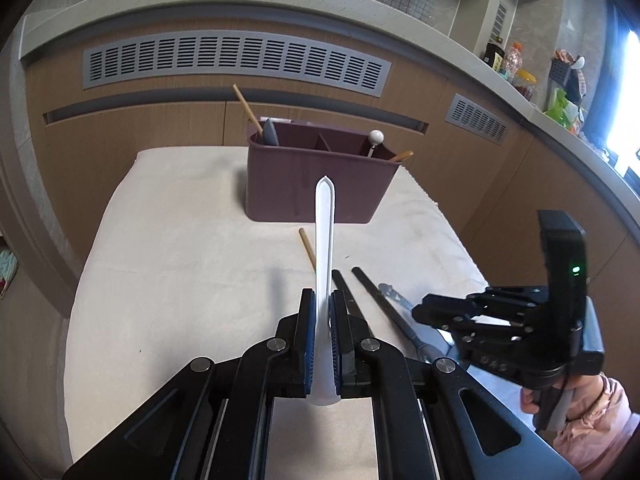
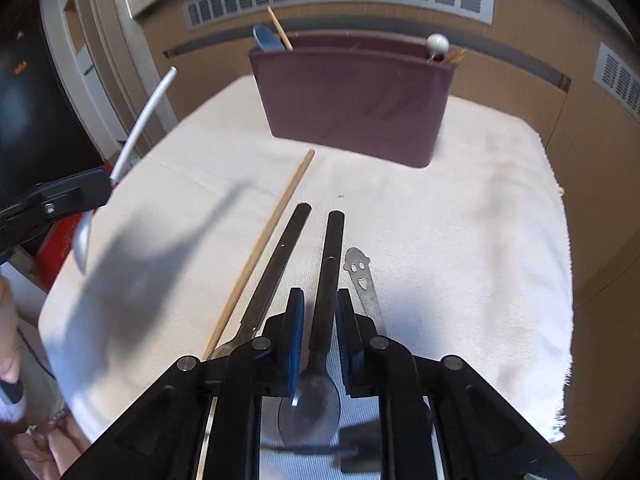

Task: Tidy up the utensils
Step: 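Lift the white spoon and black-handled spoon up toward the maroon caddy, then lower both held spoons into the caddy and open both tools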

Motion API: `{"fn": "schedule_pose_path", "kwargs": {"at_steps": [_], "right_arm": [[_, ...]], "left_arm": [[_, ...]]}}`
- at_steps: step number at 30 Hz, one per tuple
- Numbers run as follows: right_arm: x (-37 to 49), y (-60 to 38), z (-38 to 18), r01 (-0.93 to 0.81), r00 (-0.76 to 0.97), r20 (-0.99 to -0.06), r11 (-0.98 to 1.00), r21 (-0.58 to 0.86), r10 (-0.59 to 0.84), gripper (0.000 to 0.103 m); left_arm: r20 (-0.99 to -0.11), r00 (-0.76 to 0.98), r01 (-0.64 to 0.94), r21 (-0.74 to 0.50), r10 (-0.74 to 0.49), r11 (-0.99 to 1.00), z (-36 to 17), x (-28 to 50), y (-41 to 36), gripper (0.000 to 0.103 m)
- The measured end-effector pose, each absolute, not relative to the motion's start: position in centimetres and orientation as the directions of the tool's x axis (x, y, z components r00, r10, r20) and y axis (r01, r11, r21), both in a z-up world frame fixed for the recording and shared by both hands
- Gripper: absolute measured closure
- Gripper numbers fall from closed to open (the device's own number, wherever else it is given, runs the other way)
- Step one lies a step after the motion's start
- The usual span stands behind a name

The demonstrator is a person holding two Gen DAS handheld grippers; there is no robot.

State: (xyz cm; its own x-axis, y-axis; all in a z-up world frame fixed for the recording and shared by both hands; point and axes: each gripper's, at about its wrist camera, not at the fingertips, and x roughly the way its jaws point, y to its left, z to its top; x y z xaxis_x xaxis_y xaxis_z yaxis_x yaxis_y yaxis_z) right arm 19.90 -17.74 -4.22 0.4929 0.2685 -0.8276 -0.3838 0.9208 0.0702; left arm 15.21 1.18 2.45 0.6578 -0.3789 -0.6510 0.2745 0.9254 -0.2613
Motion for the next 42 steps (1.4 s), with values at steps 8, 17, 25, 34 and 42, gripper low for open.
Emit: {"fn": "schedule_pose_path", "kwargs": {"at_steps": [8, 17, 25, 34, 42], "right_arm": [[21.0, -15.9, -6.1, -0.375, 0.507, -0.844, 0.927, -0.033, 0.175, 0.092], [17.6, -19.7, 0.9, -0.307, 0.658, -0.702, 0.948, 0.081, 0.273, 0.092], [17.6, -20.8, 16.5, -0.307, 0.880, -0.372, 0.951, 0.032, 0.296, 0.092], [22.8, -20.6, 22.0, -0.310, 0.941, -0.133, 0.950, 0.042, 0.313, 0.092], [30.9, -20.0, 15.0, -0.277, 0.918, -0.274, 0.958, 0.076, 0.287, 0.092]], "left_arm": [[-0.658, 0.631, 0.250, -0.330, -0.412, 0.910, 0.4, 16.3, 2.3, 0.096], [-0.600, 0.666, 0.261, -0.369, -0.443, 0.892, 1.9, 15.5, 2.5, 0.096], [-0.379, 0.770, 0.396, -0.346, -0.513, 0.851, 13.5, 16.9, 1.1, 0.096], [-0.078, 0.861, 0.474, -0.235, -0.502, 0.849, 21.5, 20.8, 0.1, 0.096], [-0.168, 0.882, 0.393, -0.257, -0.441, 0.883, 15.4, 28.1, 0.0, 0.096]]}}
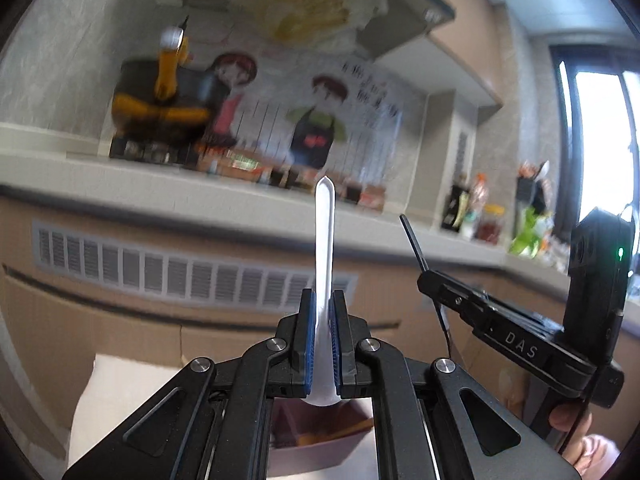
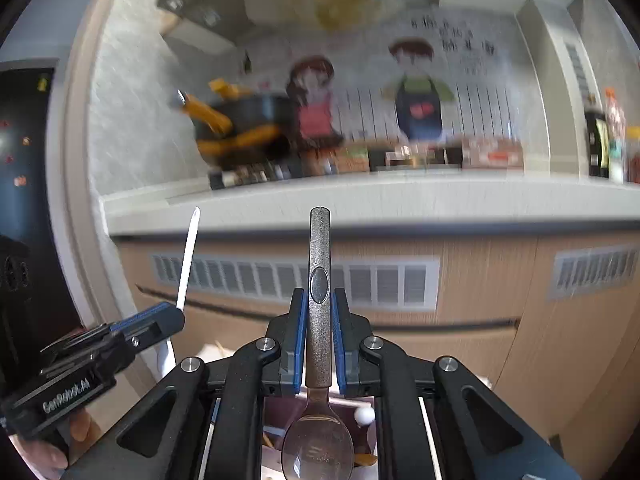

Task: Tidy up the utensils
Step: 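Lower both held spoons into the caddy and open both tools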

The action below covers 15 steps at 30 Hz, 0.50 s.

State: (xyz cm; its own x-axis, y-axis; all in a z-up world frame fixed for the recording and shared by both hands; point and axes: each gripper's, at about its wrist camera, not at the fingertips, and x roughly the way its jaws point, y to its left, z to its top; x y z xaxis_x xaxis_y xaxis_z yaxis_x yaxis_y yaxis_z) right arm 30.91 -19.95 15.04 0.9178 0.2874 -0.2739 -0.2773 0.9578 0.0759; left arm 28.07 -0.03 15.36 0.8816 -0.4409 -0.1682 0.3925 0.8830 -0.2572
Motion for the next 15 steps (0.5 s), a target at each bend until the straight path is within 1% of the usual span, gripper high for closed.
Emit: {"fn": "schedule_pose_path", "kwargs": {"at_steps": [3, 5, 10, 15], "right_arm": [[32.9, -20.0, 12.8, -0.263, 0.909, -0.313, 0.962, 0.079, 0.274, 0.092], [34.2, -20.0, 11.5, -0.257, 0.909, -0.316, 0.962, 0.094, 0.273, 0.092], [37.0, -19.2, 8.5, -0.247, 0.894, -0.369, 0.966, 0.069, 0.255, 0.092], [38.7, -18.3, 6.7, -0.228, 0.897, -0.375, 0.972, 0.057, 0.233, 0.092]], "left_arm": [[-0.234, 0.871, 0.368, -0.272, -0.432, 0.889, 12.4, 30.5, -0.5, 0.096], [-0.258, 0.866, 0.354, -0.288, -0.428, 0.890, 10.8, 31.9, -0.5, 0.096], [-0.297, 0.862, 0.329, -0.289, -0.411, 0.899, 7.8, 34.1, -0.8, 0.096], [-0.338, 0.846, 0.319, -0.298, -0.412, 0.900, 5.1, 35.3, -1.0, 0.096]]}}
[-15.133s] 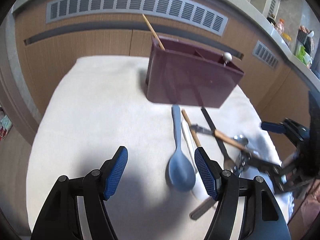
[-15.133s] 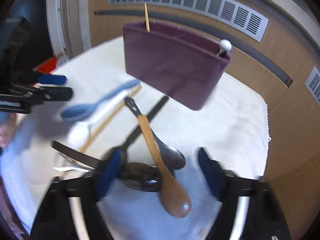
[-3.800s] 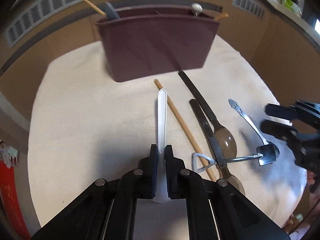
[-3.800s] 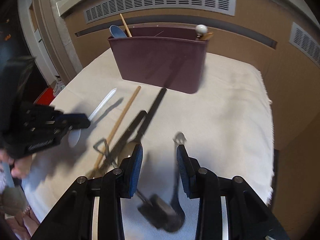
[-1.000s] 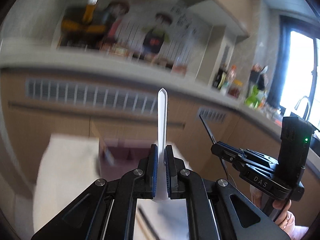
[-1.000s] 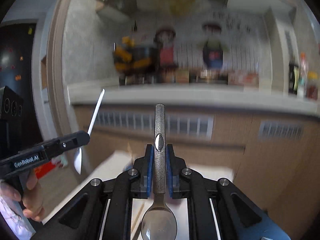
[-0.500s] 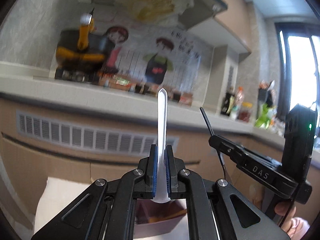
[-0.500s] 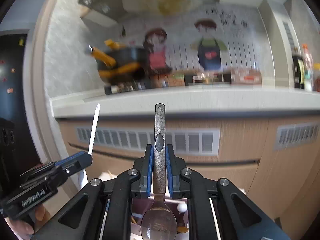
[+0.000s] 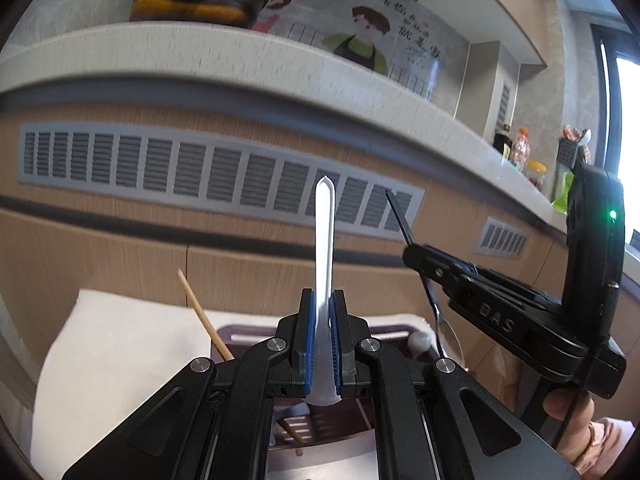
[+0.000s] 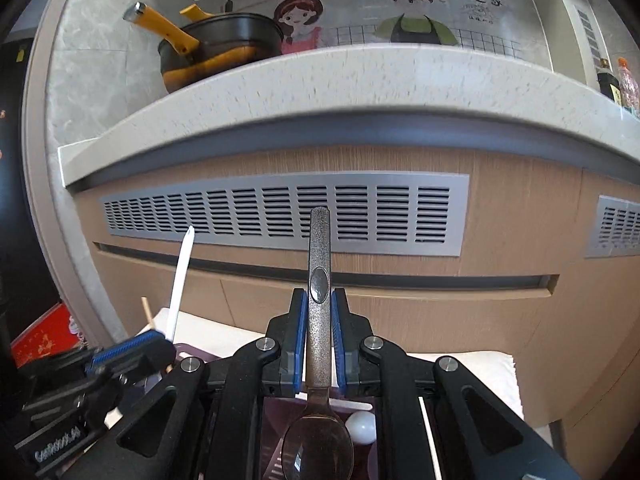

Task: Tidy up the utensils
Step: 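Lower both held spoons into the caddy and open both tools, then move the right tool to the metal spade utensil and grasp it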

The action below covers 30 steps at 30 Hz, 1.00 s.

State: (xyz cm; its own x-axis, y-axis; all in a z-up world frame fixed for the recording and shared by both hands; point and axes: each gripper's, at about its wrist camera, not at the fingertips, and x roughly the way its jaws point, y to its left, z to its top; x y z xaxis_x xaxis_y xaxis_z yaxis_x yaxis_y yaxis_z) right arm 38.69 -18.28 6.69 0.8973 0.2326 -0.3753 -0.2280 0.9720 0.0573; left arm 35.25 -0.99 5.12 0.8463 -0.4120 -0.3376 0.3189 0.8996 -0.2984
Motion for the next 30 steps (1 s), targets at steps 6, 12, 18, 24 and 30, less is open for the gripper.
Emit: {"fn": "schedule_pose_path", "kwargs": {"at_steps": [6, 12, 18, 24, 30], "right_arm": [[39.1, -17.6, 4.6, -0.199, 0.898, -0.397, 0.980, 0.019, 0.190, 0.092], [38.4, -16.9, 2.9, -0.230, 0.884, -0.424, 0.973, -0.024, 0.198, 0.089], [36.7, -17.2, 2.9, -0.269, 0.854, -0.471, 0.962, -0.039, 0.220, 0.056], [32.3, -18.5, 4.8, -0.255, 0.886, -0.425, 0.961, -0.110, 0.187, 0.028], [27.1, -19.9, 6.3, -0.161, 0.915, -0.399, 0.961, -0.224, 0.060, 0.002]], "left_arm": [[-0.363, 0.840, 0.311, -0.288, -0.404, 0.906, 3.5, 35.6, -1.1, 0.096], [-0.376, 0.841, 0.301, -0.272, -0.388, 0.914, 3.2, 35.8, -1.3, 0.094], [-0.394, 0.837, 0.297, -0.255, -0.380, 0.920, 3.3, 35.4, -1.6, 0.083], [-0.402, 0.831, 0.292, -0.274, -0.385, 0.916, 4.3, 33.9, -1.1, 0.079], [-0.438, 0.834, 0.247, -0.246, -0.335, 0.937, 6.0, 30.3, 0.0, 0.055]]}}
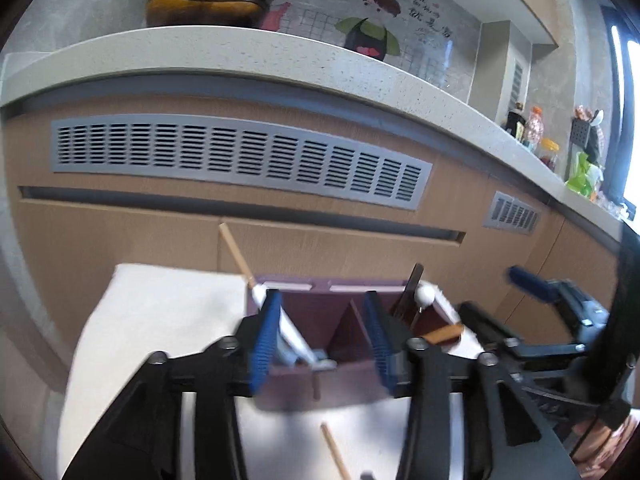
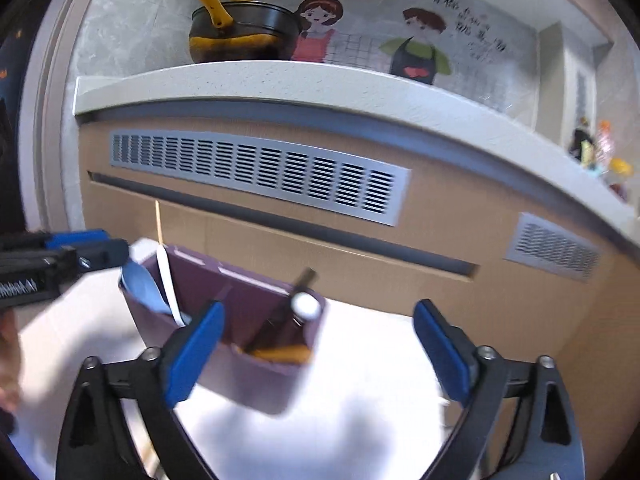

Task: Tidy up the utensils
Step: 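Move the right tool to the metal spade utensil and grasp it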

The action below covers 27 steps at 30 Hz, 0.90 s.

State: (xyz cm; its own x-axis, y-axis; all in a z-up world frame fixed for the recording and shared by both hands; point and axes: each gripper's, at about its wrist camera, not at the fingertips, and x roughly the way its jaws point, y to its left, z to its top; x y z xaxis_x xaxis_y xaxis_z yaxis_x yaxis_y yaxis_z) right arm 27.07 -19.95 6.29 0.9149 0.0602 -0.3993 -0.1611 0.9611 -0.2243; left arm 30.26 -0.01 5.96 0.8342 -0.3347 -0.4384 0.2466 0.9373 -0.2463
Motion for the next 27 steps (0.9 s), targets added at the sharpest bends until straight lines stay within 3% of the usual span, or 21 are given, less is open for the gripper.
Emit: {"fn": "schedule_pose_path", "kwargs": {"at_steps": [7, 15, 22, 23, 25, 27], "right_arm": [[22.3, -21.2, 4.7, -0.255, 0.849, -0.517, 0.942, -0.220, 0.109, 0.001], [17.2, -21.7, 0.5, -0.332, 0.778, -0.619, 0.909, -0.251, 0.113, 0.001], [13.1, -22.1, -2.8, -0.390, 0.609, -0.781, 0.910, -0.139, 0.142, 0.002], [12.6, -22.2, -3.3, -0.385, 0.567, -0.811, 0.916, -0.109, 0.142, 0.005], [11.8, -22.5, -4.1, -0.362, 0.498, -0.850, 0.932, -0.022, 0.173, 0.028], [11.5, -22.9, -4.8, -0.333, 0.417, -0.879, 0.939, 0.088, 0.230, 0.044]], "left_arm": [[-0.529, 0.786, 0.237, -0.221, -0.320, 0.946, 5.2, 25.7, 0.4, 0.048], [-0.671, 0.661, 0.284, -0.190, -0.335, 0.940, 0.8, 21.5, -0.7, 0.046], [-0.743, 0.587, 0.336, -0.138, -0.321, 0.932, -2.1, 17.7, -2.0, 0.045], [-0.750, 0.580, 0.331, -0.140, -0.318, 0.933, -2.4, 17.4, -2.0, 0.045], [-0.756, 0.576, 0.315, -0.147, -0.312, 0.938, -2.9, 17.1, -1.7, 0.044], [-0.758, 0.577, 0.290, -0.157, -0.304, 0.944, -3.1, 17.0, -1.4, 0.043]]}}
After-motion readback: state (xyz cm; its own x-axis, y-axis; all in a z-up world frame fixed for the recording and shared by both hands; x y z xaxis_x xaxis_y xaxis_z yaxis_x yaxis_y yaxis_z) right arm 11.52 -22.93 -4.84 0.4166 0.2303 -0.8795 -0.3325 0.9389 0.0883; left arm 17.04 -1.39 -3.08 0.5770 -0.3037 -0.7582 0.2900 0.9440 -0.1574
